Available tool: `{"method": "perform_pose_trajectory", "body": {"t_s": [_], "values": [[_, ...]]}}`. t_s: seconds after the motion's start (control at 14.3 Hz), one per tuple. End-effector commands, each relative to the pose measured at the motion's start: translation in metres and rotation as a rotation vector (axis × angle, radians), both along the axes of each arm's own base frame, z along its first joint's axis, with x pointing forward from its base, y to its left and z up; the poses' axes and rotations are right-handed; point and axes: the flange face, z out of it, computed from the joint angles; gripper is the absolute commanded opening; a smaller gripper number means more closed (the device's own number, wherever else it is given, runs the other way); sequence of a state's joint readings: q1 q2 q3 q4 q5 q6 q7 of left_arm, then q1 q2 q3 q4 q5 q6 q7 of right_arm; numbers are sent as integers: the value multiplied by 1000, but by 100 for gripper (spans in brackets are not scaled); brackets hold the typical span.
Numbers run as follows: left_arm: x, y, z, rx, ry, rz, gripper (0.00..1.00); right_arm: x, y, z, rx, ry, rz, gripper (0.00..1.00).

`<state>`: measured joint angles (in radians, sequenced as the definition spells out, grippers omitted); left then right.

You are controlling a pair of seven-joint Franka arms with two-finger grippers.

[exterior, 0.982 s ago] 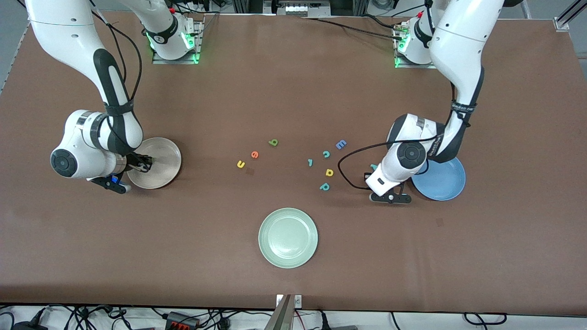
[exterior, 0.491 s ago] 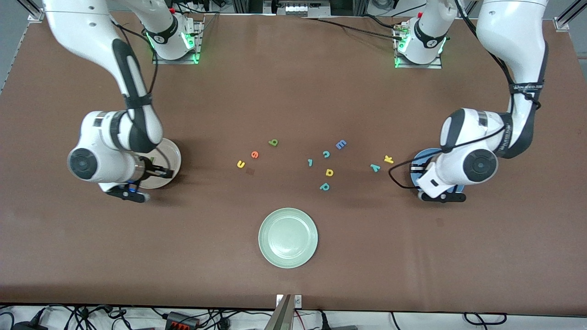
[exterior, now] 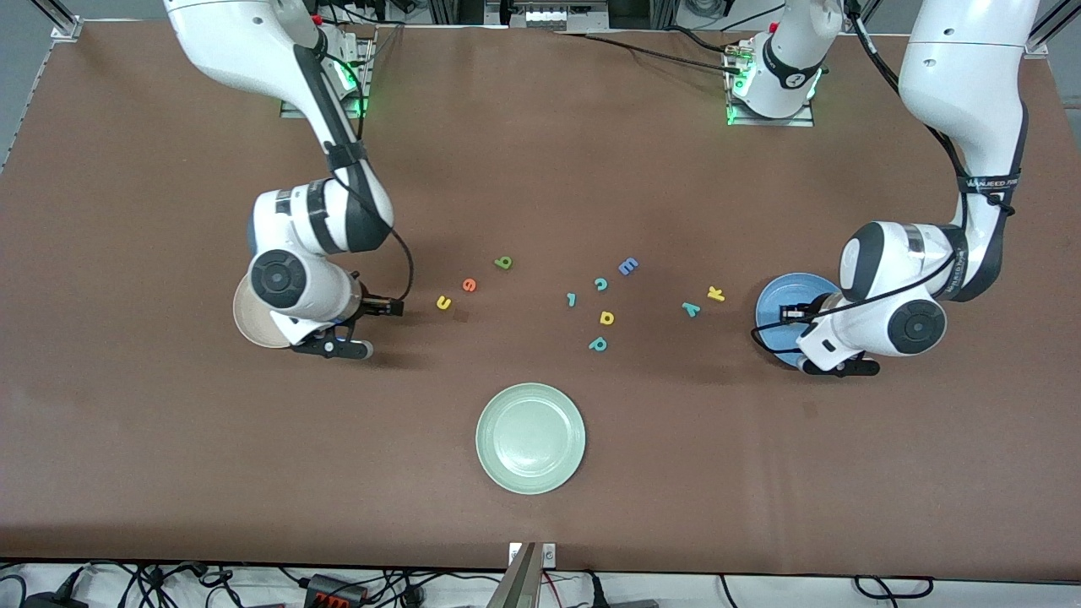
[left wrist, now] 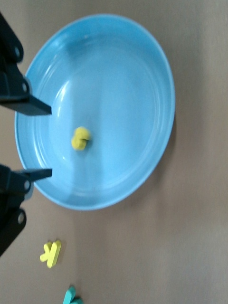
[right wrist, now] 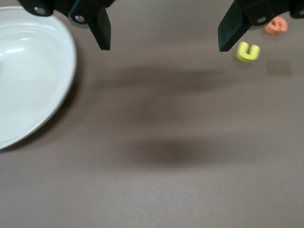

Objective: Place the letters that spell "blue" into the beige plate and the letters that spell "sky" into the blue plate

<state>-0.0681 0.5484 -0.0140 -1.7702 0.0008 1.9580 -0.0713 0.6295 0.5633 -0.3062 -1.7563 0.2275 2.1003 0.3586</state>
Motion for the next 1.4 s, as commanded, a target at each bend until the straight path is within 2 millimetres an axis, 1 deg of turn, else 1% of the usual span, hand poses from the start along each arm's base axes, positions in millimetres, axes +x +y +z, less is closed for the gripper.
{"method": "perform_pose_trajectory", "body": {"t_s": [0.0, 0.14, 0.21, 0.28, 0.35, 0.42, 0.56, 0.63, 0.77, 0.84, 0.91, 0.98, 1.12, 1.19, 1.33], "values": [[0, -23, 13, -1, -13, -32, 100, -8, 34, -16, -23, -30, -80, 100], [-5, -47, 27, -19, -24, -59, 100, -15, 53, -23, -19, -49, -189, 100], [-9, -69, 30, -36, -33, -87, 100, -20, 65, -30, -20, -58, -216, 100], [-10, -86, 33, -42, -56, -77, 100, -24, 77, -36, -17, -71, -243, 100], [-12, -94, 29, -32, -70, -30, 100, -28, 87, -42, -18, -81, -273, 100], [-22, -116, 20, -31, -94, -15, 100, -33, 96, -49, -24, -92, -289, 100], [-38, -145, 5, -22, -140, 28, 100, -37, 102, -58, -31, -92, -311, 95], [-43, -154, -6, -28, -163, 9, 100, -39, 102, -61, -26, -82, -328, 89], [-55, -164, -25, -9, -195, -63, 100, -40, 101, -64, -1, -60, -371, 82], [-59, -167, -30, 0, -196, -84, 100, -41, 101, -64, 12, -50, -390, 78], [-60, -166, -32, 1, -192, -87, 100, -42, 101, -70, 9, -42, -396, 71], [-61, -167, -36, 1, -187, -89, 100, -45, 100, -76, 0, -36, -396, 66], [-62, -168, -42, -2, -188, -91, 99, -46, 99, -78, -3, -33, -396, 66], [-61, -169, -47, -11, -200, -93, 93, -46, 99, -78, -5, -31, -396, 65], [-62, -171, -52, -14, -198, -99, 84, -47, 98, -80, -8, -27, -397, 58]]}}
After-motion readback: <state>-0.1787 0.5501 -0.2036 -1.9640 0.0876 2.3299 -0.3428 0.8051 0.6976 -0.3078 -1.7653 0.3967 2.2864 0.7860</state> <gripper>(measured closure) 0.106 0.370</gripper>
